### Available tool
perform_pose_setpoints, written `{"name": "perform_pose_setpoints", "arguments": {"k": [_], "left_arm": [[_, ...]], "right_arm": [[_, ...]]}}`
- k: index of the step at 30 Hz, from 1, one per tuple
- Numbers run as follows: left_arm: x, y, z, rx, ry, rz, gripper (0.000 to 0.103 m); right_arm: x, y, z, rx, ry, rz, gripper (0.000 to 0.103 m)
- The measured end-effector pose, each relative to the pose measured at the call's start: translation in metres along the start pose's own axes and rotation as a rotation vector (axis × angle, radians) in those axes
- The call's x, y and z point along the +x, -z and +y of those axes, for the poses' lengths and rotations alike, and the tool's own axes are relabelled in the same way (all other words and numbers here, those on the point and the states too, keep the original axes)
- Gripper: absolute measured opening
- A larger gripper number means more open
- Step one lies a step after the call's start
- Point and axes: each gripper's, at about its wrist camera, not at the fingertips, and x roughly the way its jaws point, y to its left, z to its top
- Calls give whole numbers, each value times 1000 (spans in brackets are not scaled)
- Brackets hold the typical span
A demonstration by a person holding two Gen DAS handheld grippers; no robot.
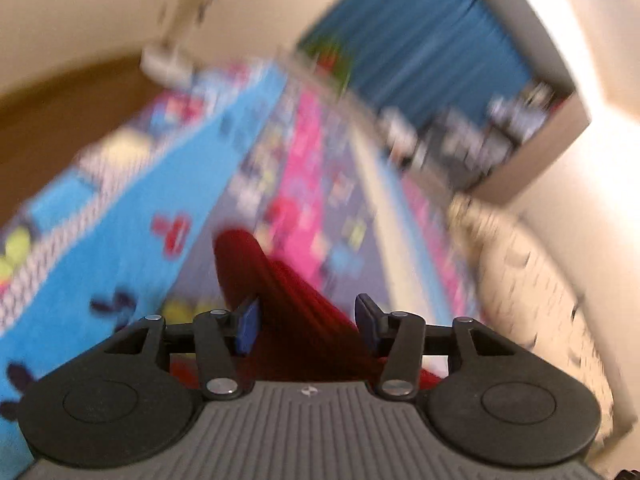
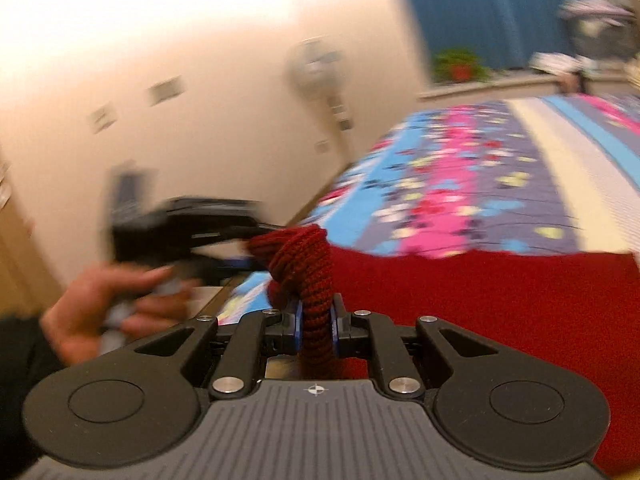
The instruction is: Fold small clothes
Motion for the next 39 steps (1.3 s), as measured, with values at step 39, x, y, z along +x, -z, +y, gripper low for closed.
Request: {"name": "perform_pose_setpoints", "arguments": {"k": [39], "left_arm": [[81, 218, -147, 1025, 112, 418, 51]], "right_arm": [[-76, 67, -199, 539, 325, 206, 24]]}}
